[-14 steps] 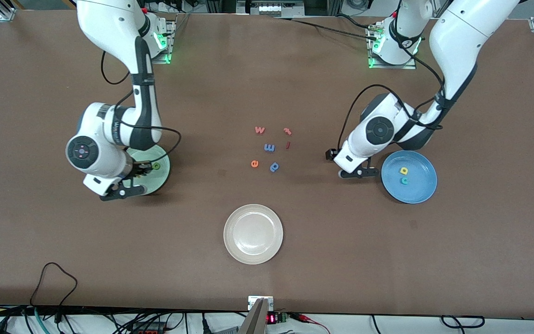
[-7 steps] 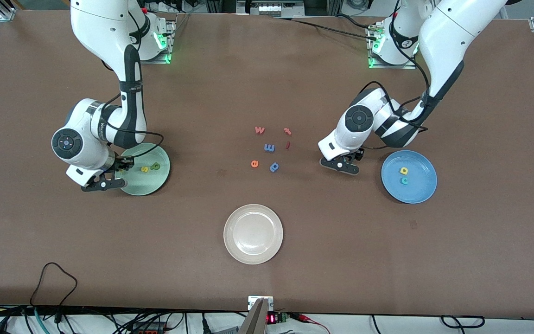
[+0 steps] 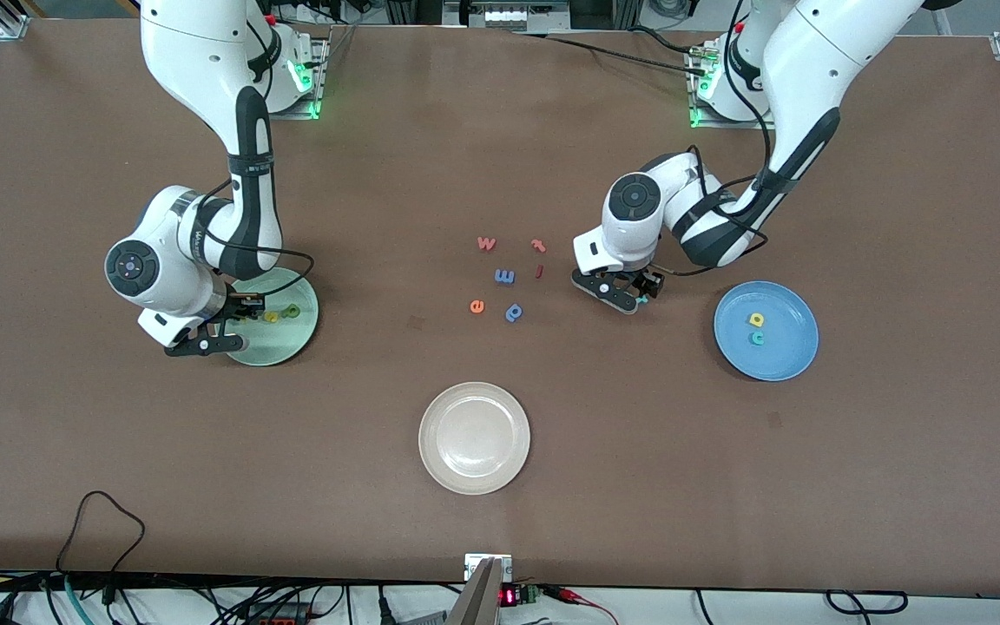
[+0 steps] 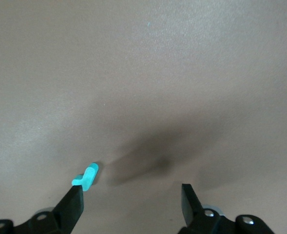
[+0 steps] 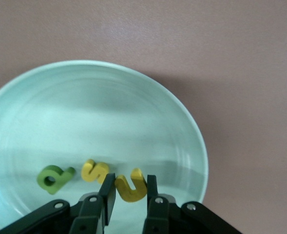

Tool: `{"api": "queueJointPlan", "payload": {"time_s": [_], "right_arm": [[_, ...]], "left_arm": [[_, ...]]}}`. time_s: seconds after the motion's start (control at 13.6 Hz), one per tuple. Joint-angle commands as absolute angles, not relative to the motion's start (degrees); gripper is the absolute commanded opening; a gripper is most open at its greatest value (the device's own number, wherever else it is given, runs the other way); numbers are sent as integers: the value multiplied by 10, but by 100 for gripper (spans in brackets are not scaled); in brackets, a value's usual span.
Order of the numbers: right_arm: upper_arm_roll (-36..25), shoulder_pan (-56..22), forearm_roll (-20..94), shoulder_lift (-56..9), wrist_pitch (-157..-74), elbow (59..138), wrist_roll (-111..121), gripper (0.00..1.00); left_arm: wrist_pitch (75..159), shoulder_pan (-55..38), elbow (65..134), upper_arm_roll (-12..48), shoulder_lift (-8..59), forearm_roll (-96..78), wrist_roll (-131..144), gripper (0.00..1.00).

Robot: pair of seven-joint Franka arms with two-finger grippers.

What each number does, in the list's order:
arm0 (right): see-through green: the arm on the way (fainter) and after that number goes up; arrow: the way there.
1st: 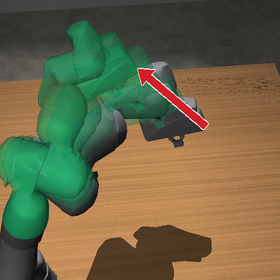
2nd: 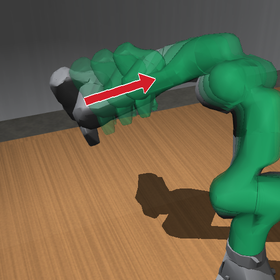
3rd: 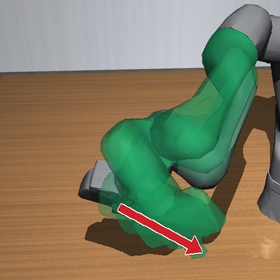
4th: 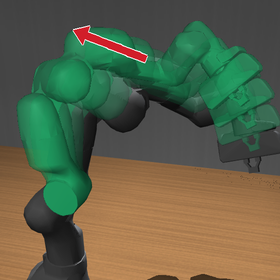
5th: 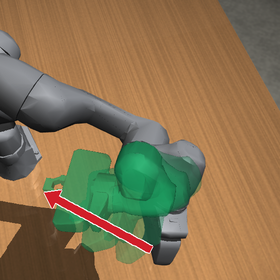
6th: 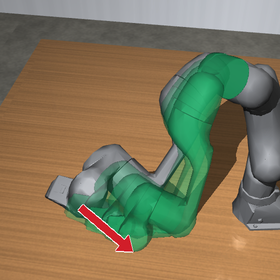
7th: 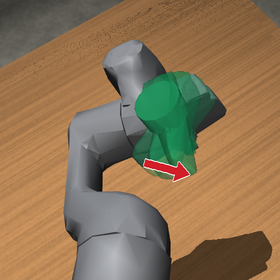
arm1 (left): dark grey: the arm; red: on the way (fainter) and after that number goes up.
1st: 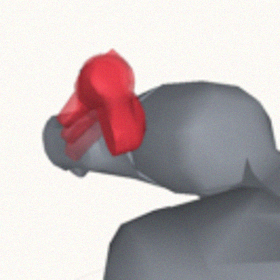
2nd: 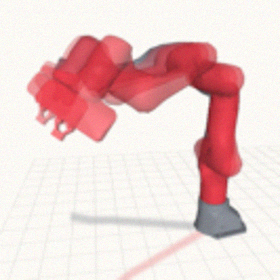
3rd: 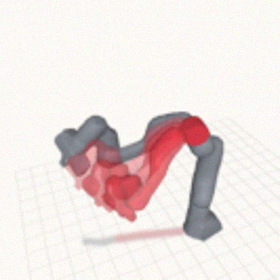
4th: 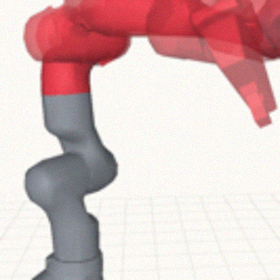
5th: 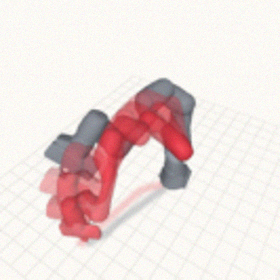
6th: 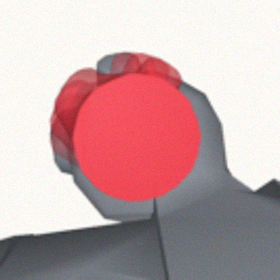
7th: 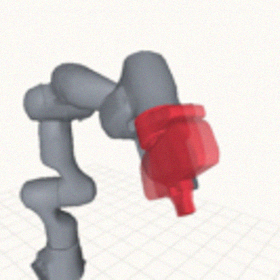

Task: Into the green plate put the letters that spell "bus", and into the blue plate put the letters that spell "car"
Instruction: 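Release the yellow u on the green plate while the left gripper grasps cyan piece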

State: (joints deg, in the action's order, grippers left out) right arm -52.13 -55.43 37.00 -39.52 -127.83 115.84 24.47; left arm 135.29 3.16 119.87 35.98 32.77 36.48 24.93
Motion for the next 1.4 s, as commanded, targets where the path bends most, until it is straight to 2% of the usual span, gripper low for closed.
{"api": "queueJointPlan", "payload": {"time_s": [0.0, 0.29, 0.44, 0.59, 0.73, 0.88, 1.03, 1.18, 1.32], "right_arm": [[-520, -558, 397, -396, -1281, 1156, 244, 100], [-570, -571, 398, -370, -1240, 1130, 245, 100], [-619, -584, 398, -365, -1153, 1073, 241, 100], [-642, -596, 397, -365, -1092, 1015, 159, 100], [-645, -619, 389, -365, -1080, 988, 75, 100], [-682, -660, 388, -366, -1064, 975, 37, 100], [-723, -684, 388, -369, -1028, 949, 33, 100], [-725, -672, 384, -367, -1000, 908, 26, 100], [-698, -627, 371, -359, -958, 841, 5, 100]], "left_arm": [[1350, 55, 1197, 362, 322, 381, 167, 83], [1396, 97, 1201, 363, 344, 381, 107, 77], [1397, 98, 1202, 364, 345, 381, 111, 76], [1397, 94, 1203, 363, 345, 381, 112, 75], [1397, 94, 1204, 363, 346, 381, 108, 62], [1394, 95, 1208, 363, 344, 381, 112, 38], [1394, 98, 1208, 363, 344, 381, 113, 30], [1393, 100, 1208, 363, 340, 381, 112, 11], [1392, 102, 1206, 363, 341, 381, 113, 8]]}}
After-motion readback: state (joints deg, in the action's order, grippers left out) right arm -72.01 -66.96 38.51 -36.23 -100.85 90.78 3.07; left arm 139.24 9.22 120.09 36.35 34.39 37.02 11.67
